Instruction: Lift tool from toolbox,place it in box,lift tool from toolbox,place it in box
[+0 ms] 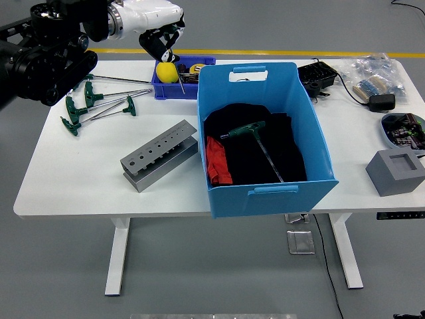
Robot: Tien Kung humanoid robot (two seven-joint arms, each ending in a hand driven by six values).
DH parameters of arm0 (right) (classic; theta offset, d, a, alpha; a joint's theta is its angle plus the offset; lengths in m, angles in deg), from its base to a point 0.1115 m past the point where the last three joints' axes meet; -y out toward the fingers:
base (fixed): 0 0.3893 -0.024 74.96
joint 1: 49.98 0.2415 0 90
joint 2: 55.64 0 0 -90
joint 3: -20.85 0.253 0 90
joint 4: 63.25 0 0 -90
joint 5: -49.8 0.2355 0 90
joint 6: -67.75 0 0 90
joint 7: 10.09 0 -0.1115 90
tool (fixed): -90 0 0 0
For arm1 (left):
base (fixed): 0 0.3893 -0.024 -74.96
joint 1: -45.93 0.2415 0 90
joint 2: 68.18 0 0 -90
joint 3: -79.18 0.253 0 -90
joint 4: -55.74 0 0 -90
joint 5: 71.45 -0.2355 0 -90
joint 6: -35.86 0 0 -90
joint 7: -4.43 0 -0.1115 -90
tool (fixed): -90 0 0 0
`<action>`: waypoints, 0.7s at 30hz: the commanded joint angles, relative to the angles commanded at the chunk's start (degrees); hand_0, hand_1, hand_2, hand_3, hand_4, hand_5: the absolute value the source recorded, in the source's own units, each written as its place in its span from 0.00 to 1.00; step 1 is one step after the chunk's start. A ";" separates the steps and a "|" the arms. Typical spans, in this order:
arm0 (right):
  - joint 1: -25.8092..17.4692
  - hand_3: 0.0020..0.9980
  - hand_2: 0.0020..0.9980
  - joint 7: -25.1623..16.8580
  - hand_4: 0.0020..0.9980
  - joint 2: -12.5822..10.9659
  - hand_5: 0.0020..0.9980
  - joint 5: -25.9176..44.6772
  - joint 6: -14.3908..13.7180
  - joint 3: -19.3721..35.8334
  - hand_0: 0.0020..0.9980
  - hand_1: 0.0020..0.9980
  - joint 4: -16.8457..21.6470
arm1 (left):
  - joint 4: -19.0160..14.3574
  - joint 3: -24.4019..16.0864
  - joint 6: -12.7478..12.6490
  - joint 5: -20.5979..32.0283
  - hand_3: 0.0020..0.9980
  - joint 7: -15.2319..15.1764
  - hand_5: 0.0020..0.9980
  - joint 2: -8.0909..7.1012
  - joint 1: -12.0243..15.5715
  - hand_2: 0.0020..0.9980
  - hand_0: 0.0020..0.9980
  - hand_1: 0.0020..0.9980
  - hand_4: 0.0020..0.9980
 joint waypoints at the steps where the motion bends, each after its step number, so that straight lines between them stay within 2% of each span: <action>1: -0.01 0.53 0.64 -0.01 0.78 -0.01 0.59 0.01 0.00 0.03 0.62 0.59 0.00 | -0.62 -1.02 0.06 -0.26 0.09 0.17 0.20 0.05 -0.08 0.06 0.16 0.04 0.76; 4: 0.00 0.53 0.64 -0.01 0.78 -0.04 0.59 -0.22 0.08 0.16 0.62 0.59 0.00 | -2.58 -2.95 0.09 -0.81 0.09 0.74 0.20 0.60 -0.40 0.06 0.16 0.04 0.76; 8: 0.07 0.53 0.64 0.01 0.78 -0.16 0.59 -0.37 0.21 0.08 0.62 0.59 0.07 | -4.27 -0.89 0.56 -0.84 0.10 1.44 0.19 2.26 -1.46 0.06 0.16 0.04 0.76; 13: 0.38 0.53 0.64 0.13 0.78 -0.23 0.59 -0.99 0.35 0.29 0.62 0.59 0.15 | -5.69 0.67 0.14 0.76 0.10 1.23 0.20 5.93 -2.19 0.06 0.16 0.04 0.76; 21: 0.93 0.53 0.64 0.15 0.78 -0.35 0.59 -1.31 0.44 0.17 0.62 0.59 0.24 | -7.04 1.71 -1.58 2.45 0.10 0.12 0.20 10.71 -1.54 0.06 0.16 0.04 0.76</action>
